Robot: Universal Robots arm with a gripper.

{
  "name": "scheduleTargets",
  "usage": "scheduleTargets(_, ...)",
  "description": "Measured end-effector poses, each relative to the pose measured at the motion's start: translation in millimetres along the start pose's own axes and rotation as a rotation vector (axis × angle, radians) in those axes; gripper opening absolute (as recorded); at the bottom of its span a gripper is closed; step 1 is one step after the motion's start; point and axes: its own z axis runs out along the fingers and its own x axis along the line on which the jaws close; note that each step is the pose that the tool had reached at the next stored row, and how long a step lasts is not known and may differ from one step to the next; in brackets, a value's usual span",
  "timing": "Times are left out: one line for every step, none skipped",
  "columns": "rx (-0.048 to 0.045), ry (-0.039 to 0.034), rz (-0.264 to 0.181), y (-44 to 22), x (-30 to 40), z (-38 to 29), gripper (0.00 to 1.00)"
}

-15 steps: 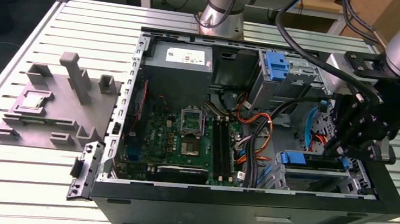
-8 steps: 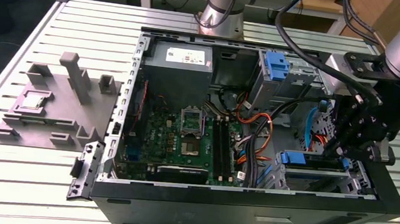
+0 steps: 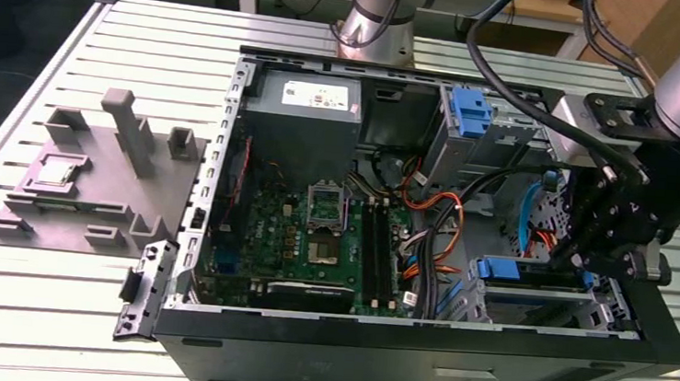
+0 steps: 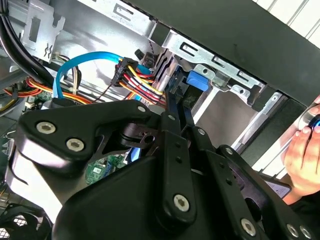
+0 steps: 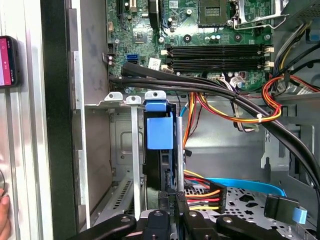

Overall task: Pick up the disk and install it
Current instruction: 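Insert the first disk wire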

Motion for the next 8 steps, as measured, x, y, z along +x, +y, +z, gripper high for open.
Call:
scheduleTargets(0.0, -0.0004, 0.0, 0.0, 0.1, 0.2, 0.17)
scheduleTargets(0.0, -0.0008, 0.0, 0.0, 0.4, 0.4, 0.17)
scheduleTargets(0.0, -0.0012, 0.0, 0.0, 0.5, 0.4, 0.17)
scheduleTargets(-0.0001, -0.0016, 0.001, 0.0, 0.5, 0.6, 0.17)
scheduleTargets(-0.0001, -0.002, 0.001, 0.1, 0.6, 0.7, 0.17)
scheduleTargets(-0.0001, -0.0024, 0.001, 0.1, 0.7, 0.9, 0.17)
scheduleTargets(-0.0001, -0.0029, 0.001, 0.1, 0.8, 1.2, 0.17)
scheduleTargets(-0.0002, -0.0035, 0.002, 0.1, 0.8, 1.5, 0.17)
